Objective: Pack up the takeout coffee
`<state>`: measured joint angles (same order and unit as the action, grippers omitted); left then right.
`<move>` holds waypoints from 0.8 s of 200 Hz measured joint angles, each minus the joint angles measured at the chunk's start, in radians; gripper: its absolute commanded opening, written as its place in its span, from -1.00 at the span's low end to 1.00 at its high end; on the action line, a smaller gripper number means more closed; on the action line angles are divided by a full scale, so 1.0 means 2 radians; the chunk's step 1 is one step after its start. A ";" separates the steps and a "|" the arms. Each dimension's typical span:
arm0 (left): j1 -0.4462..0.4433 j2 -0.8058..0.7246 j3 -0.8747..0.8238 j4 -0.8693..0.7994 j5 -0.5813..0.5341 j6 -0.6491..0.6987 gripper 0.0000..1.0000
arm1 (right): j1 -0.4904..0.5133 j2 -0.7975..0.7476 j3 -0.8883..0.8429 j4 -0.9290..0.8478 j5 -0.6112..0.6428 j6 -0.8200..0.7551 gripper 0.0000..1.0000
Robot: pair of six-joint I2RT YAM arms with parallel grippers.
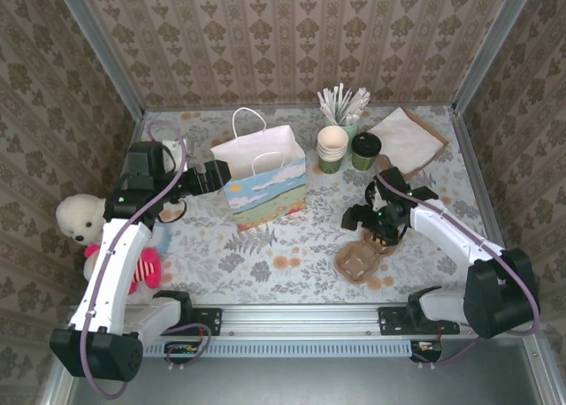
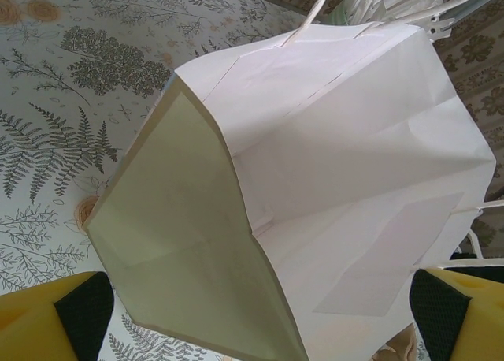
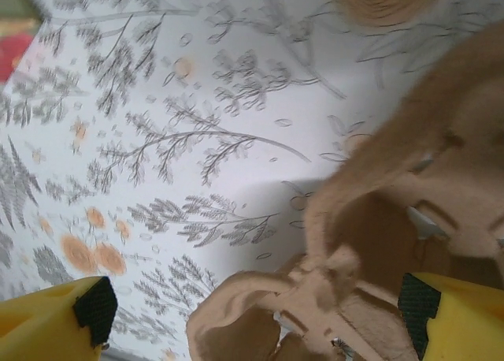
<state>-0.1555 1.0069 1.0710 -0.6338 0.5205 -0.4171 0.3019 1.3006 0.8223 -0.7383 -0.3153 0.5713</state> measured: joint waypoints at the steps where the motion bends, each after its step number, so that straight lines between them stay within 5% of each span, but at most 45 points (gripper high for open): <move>1: 0.000 0.000 0.000 0.000 0.000 0.000 1.00 | 0.002 0.001 0.001 0.000 0.000 -0.001 0.81; 31: 0.000 0.000 0.000 0.000 0.000 -0.003 1.00 | 0.068 0.025 0.022 -0.030 0.084 -0.010 0.68; 61: 0.000 -0.001 0.000 -0.001 0.000 -0.003 1.00 | 0.078 0.018 0.036 -0.072 0.162 -0.014 0.62; 160: 0.003 -0.001 0.000 -0.001 -0.004 -0.003 1.00 | 0.137 0.049 0.062 -0.171 0.216 -0.020 0.50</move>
<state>-0.1490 1.0058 1.0706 -0.6353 0.5121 -0.4232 0.5762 1.3994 0.9463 -1.0813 0.1169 0.5316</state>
